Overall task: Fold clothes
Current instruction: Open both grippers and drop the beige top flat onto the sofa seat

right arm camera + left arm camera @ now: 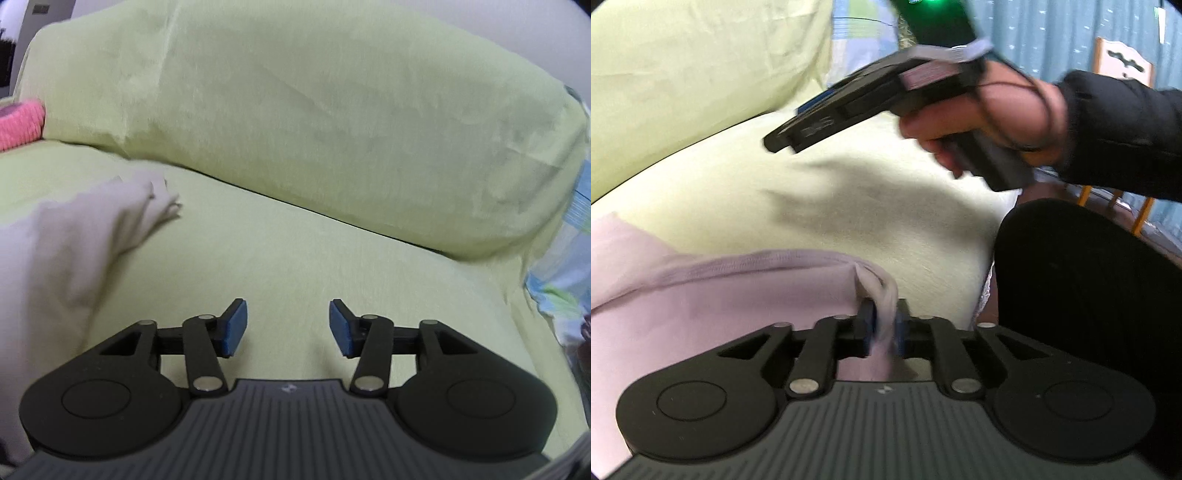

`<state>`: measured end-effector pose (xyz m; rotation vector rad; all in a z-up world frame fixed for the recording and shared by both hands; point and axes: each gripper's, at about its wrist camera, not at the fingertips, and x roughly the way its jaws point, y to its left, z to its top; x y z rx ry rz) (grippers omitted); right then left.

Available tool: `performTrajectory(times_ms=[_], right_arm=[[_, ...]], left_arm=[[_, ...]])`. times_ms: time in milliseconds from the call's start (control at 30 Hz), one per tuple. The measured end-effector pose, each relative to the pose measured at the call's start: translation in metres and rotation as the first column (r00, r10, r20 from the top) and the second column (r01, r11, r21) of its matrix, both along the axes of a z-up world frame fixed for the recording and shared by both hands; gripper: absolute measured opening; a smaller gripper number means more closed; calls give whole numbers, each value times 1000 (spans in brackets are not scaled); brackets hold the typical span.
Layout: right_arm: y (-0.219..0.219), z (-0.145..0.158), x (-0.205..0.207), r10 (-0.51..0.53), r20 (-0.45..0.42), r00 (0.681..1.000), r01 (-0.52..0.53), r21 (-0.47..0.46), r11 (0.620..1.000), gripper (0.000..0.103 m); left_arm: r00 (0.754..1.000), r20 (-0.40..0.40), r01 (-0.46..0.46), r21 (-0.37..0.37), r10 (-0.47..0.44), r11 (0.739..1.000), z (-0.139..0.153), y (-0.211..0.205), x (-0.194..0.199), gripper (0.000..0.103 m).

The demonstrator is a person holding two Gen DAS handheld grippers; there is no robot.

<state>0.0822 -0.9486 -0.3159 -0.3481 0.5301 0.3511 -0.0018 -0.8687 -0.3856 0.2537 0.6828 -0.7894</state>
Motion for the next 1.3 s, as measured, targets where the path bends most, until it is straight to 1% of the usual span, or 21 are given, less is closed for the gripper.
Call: performTrajectory(times_ms=[33,67,133,167,200,267,300,400,533,567,600,633,700,767,867,933,1000,1067,1167,1200,1300], right_arm=[[0,6,-8,13,16,1000,-13,-2,1000,50],[0,13,-15,26,32,999,-26,-4,1000,53],[-1,26,-32,43,57,997,-43,-1,999,54],[-2,33,-40,45,56,997,-45,15,999,55],[-2,39,-47,51,52,997,-53,36,998,58],[0,46,-62,75,51,996,-77,45,996,64],[3,47,-71,93,46,995,-95,42,995,64],[12,47,-96,136,16,991,-137,42,990,64],[27,33,-116,173,-36,984,-173,7,985,64],[31,30,-117,172,-49,984,-172,2,985,64],[33,27,-119,168,-64,984,-168,-3,986,64],[35,24,-120,161,-76,984,-161,-4,987,64],[38,18,-118,146,-100,984,-146,-1,989,64],[38,11,-112,126,-129,984,-127,4,992,64],[35,-1,-103,103,-175,979,-100,26,995,64],[30,-11,-97,96,-218,971,-86,53,995,64],[27,-17,-96,98,-251,963,-84,64,994,64],[24,-22,-95,96,-279,956,-79,70,994,64],[20,-26,-95,81,-302,950,-61,75,995,63],[19,-28,-94,76,-310,948,-55,77,996,63],[14,-30,-93,68,-328,942,-39,93,995,63]], left_arm=[[1000,14,-9,6,9,1000,7,3,-7,40],[999,38,-28,33,27,999,15,7,-16,41],[995,69,-84,82,78,993,27,17,-30,41],[992,74,-106,88,100,990,31,24,-35,41],[988,81,-137,97,130,986,37,35,-43,40],[974,109,-213,137,199,967,49,57,-53,41],[965,124,-250,156,232,956,55,69,-59,41],[944,147,-319,196,294,927,63,87,-61,41],[915,190,-395,234,357,888,73,144,-60,41],[908,193,-410,239,371,880,74,157,-56,41],[907,191,-414,240,376,878,73,162,-51,41],[904,183,-421,243,385,874,70,177,-43,41],[905,169,-424,252,391,870,56,192,-36,41],[905,148,-425,269,399,864,40,212,-16,41],[904,112,-427,274,413,862,15,229,11,41],[904,81,-425,269,419,864,4,230,26,41],[907,43,-416,235,419,878,-5,241,37,41],[904,2,-421,186,428,888,-3,253,44,43],[895,-28,-438,139,446,888,1,265,51,41],[893,-60,-438,113,446,892,1,269,52,41],[895,-125,-420,79,427,904,-5,273,54,41]])
